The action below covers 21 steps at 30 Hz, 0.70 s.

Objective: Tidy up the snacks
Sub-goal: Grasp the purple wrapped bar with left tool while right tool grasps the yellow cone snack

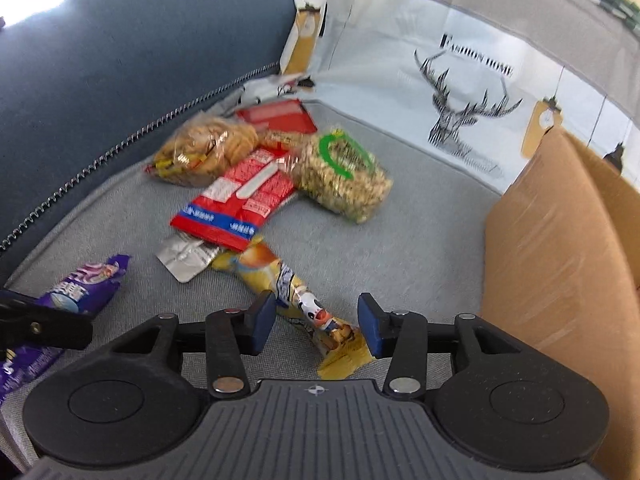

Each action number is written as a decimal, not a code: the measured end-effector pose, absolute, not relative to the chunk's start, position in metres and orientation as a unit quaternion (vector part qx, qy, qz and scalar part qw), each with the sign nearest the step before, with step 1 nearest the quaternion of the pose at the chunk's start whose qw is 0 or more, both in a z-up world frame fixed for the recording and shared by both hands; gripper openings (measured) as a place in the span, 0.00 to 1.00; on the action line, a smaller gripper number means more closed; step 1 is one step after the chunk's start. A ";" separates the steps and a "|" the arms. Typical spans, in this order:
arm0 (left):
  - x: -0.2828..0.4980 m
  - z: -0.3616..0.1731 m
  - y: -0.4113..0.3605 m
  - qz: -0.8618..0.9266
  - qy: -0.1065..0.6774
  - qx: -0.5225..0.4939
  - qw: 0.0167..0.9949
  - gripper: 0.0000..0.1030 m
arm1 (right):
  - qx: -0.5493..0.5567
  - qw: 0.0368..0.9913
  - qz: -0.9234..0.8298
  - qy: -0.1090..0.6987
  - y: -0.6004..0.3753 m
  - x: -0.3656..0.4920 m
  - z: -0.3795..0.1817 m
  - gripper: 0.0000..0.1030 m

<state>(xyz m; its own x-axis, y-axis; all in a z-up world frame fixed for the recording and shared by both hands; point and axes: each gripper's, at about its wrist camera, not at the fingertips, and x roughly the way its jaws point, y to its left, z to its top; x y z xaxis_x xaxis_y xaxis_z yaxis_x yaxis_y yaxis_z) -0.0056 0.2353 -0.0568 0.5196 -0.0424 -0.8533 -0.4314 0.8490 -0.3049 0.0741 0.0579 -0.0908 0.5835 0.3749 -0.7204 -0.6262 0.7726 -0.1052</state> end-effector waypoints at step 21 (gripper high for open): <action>0.001 -0.067 0.231 0.105 0.487 -0.272 0.824 0.17 | -0.092 0.817 0.372 0.430 0.008 0.025 -0.071 0.12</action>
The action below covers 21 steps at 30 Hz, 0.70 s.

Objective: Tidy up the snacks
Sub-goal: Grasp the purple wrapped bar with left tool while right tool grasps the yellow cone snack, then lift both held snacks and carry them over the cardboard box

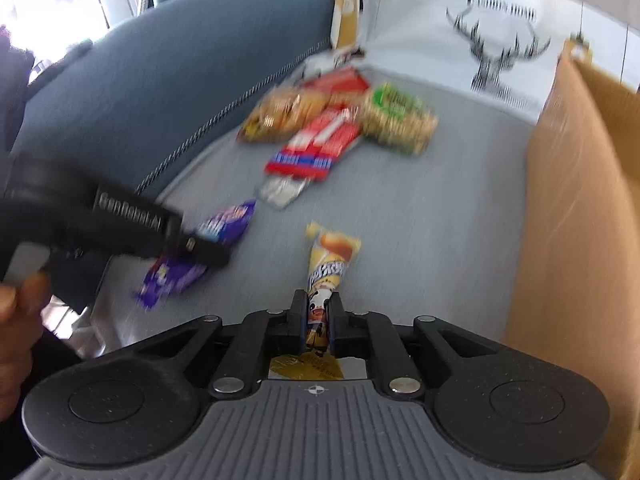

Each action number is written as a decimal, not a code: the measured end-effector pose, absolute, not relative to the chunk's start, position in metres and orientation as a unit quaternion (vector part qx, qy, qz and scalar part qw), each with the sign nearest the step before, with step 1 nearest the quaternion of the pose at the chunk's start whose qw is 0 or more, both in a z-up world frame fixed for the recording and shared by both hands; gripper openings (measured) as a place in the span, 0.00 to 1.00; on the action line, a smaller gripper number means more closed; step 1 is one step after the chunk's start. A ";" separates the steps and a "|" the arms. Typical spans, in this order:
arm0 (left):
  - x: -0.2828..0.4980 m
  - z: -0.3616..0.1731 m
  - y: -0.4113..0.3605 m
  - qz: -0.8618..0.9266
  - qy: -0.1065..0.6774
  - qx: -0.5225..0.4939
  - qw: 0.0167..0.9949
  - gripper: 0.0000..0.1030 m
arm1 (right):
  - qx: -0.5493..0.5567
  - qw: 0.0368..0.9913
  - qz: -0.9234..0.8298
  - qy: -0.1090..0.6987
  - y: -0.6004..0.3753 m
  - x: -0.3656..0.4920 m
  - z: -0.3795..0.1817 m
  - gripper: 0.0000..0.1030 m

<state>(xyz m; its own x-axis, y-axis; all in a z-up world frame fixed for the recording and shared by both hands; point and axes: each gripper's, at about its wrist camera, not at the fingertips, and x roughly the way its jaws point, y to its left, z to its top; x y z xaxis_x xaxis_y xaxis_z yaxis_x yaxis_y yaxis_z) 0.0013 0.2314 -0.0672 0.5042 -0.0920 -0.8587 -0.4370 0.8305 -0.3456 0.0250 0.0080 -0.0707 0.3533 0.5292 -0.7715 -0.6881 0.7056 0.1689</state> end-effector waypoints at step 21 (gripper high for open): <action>0.008 -0.071 0.224 0.111 0.501 -0.249 0.822 0.17 | -0.089 0.803 0.379 0.452 0.010 0.034 -0.087 0.11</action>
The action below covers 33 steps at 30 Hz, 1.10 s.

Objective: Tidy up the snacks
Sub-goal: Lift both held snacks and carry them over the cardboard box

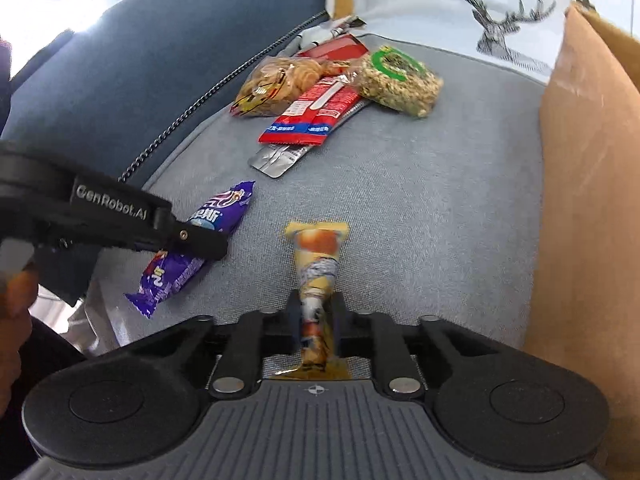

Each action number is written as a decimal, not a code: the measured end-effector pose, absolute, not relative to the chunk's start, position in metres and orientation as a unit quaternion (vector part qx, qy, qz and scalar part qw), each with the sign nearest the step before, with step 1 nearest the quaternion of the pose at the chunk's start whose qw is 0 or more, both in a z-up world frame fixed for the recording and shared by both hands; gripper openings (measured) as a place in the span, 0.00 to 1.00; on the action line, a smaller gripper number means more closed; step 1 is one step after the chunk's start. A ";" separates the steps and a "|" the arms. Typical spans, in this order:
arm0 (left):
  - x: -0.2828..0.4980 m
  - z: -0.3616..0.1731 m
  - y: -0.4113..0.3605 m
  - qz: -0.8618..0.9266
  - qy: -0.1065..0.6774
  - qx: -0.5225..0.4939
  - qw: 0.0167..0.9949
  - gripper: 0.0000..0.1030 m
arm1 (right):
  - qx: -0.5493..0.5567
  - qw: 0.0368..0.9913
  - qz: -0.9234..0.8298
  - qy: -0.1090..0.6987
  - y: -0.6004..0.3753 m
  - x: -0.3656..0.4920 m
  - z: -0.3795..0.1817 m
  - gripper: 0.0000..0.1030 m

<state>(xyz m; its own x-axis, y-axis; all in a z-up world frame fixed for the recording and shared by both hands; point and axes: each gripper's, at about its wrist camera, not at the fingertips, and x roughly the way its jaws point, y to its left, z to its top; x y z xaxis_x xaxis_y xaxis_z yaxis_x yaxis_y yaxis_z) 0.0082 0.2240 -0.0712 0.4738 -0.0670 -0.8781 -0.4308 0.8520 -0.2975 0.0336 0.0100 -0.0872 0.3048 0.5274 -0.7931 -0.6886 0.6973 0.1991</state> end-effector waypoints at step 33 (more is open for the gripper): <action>0.009 0.029 0.147 -0.001 0.302 -0.274 0.913 0.16 | -0.024 0.934 0.299 0.193 -0.143 0.045 0.058 0.09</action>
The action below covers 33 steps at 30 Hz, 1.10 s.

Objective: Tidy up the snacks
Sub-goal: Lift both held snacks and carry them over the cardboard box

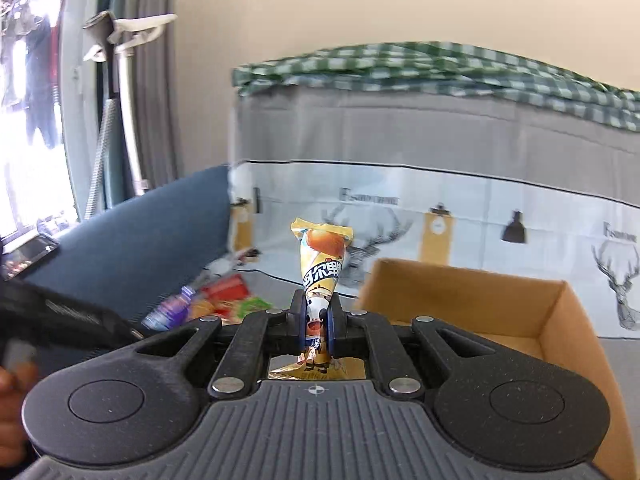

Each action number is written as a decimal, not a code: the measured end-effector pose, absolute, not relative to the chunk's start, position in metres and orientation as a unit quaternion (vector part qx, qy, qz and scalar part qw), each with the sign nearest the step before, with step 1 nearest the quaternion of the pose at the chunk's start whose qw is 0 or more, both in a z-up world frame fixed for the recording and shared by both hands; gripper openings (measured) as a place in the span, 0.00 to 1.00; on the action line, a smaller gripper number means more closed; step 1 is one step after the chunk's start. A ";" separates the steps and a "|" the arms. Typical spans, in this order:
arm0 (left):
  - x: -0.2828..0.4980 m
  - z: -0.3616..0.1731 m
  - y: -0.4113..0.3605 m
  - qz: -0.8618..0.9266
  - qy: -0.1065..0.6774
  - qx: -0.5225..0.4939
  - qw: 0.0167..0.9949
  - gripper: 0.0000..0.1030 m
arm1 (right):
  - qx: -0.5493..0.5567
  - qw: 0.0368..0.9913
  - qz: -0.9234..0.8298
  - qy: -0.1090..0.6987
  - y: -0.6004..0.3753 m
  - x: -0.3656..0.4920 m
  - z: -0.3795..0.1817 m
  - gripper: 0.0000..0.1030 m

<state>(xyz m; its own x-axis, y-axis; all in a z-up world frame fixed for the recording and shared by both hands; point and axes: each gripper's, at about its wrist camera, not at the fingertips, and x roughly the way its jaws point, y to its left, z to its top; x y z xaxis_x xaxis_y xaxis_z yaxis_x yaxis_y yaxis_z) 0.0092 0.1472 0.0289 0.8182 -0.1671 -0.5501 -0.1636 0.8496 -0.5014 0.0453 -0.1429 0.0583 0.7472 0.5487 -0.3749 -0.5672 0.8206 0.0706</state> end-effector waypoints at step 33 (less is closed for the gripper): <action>0.129 0.044 -0.001 -0.140 0.307 -0.229 0.913 0.16 | 0.064 0.964 0.113 0.233 -0.242 0.113 0.033 0.09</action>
<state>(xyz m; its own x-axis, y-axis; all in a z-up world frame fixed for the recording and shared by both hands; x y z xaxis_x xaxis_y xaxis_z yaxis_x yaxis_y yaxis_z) 0.1292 -0.0012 0.0441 0.7724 -0.3964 -0.4962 0.1148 0.8556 -0.5048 0.1127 -0.2424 0.0331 0.8656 0.2472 -0.4354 -0.1870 0.9663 0.1769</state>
